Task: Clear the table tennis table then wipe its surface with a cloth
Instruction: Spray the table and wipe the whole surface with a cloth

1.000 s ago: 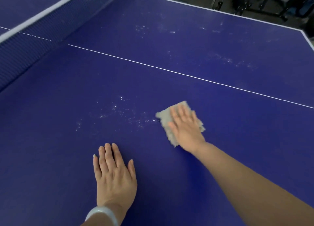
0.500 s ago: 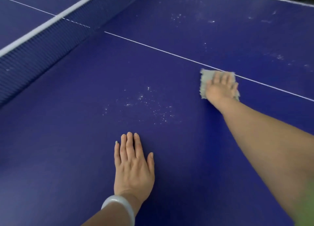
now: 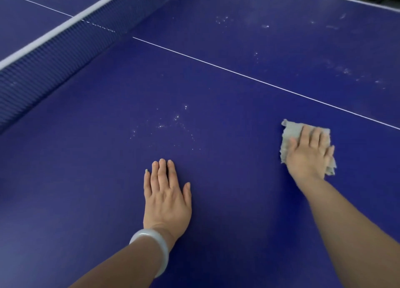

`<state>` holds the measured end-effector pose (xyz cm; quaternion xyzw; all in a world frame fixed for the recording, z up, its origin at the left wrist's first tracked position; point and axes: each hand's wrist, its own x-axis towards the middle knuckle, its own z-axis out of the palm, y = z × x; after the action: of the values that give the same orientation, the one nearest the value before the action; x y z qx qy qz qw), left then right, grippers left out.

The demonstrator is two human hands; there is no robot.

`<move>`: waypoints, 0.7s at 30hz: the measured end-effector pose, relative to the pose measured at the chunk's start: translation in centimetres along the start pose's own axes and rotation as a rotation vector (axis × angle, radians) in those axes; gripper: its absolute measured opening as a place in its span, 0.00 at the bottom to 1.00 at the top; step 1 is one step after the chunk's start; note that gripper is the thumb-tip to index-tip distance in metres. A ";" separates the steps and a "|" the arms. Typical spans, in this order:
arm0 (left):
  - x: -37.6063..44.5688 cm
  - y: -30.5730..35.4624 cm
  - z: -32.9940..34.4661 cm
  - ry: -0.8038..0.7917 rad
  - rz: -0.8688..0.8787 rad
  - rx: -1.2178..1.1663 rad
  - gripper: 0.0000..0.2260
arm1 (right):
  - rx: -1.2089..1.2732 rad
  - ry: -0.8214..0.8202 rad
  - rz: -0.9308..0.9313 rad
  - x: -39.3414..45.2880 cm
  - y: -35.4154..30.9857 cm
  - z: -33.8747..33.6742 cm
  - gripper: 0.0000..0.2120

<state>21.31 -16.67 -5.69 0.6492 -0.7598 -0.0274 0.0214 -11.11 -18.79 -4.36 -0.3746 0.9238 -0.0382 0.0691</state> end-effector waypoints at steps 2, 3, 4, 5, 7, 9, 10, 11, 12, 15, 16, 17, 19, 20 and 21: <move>0.0 0.0 0.0 -0.001 0.004 0.000 0.30 | -0.022 0.041 0.021 -2.6 -2.6 0.9 0.28; 0.1 0.0 0.0 -0.001 0.006 0.000 0.31 | -0.031 0.052 -0.053 -4.1 -4.6 1.5 0.27; 0.0 0.0 0.0 -0.004 0.010 -0.003 0.31 | -0.037 0.054 -0.186 -5.8 -6.8 2.2 0.27; 0.0 0.0 -0.1 -0.005 0.013 -0.008 0.31 | -0.048 0.053 -0.365 -7.6 -8.9 2.9 0.29; 0.0 -0.1 0.0 -0.007 0.020 -0.020 0.30 | -0.082 0.003 -0.699 -11.1 -11.0 3.6 0.30; 0.1 -0.2 0.1 -0.014 0.029 -0.039 0.30 | -0.112 -0.010 -0.842 -11.8 -9.6 3.4 0.28; 0.1 -0.3 0.1 -0.018 0.031 -0.050 0.30 | -0.124 0.003 -0.808 -11.5 -8.0 3.3 0.27; 0.1 -0.3 0.0 -0.026 0.031 -0.060 0.30 | -0.127 0.024 -0.690 -11.3 -6.0 3.2 0.28; 0.1 -0.4 -0.1 -0.046 0.033 -0.072 0.31 | -0.122 0.067 -0.509 -11.1 -3.8 3.0 0.28; 0.0 -0.4 -0.4 -0.092 0.053 -0.088 0.31 | -0.053 0.090 0.079 -13.3 1.4 2.3 0.29; 0.0 -0.4 -0.5 -0.096 0.053 -0.096 0.31 | -0.026 0.072 0.195 -15.0 1.3 2.4 0.29; 0.0 -0.6 -0.6 -0.103 0.052 -0.119 0.31 | -0.011 0.071 0.247 -16.9 0.2 2.7 0.30; 0.0 -0.9 -0.8 -0.109 0.062 -0.147 0.30 | -0.014 0.112 0.203 -20.2 -4.1 3.6 0.29; 0.0 -0.9 -1.0 -0.125 0.064 -0.176 0.30 | -0.014 0.116 0.149 -21.2 -6.5 4.2 0.28; 0.1 -1.4 -1.2 -0.140 0.063 -0.207 0.30 | -0.006 0.121 0.094 -22.1 -9.3 4.9 0.29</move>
<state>22.75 -17.03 -4.57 0.6158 -0.7726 -0.1505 0.0361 11.73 -10.10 -5.83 -0.3281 0.9430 -0.0548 0.0138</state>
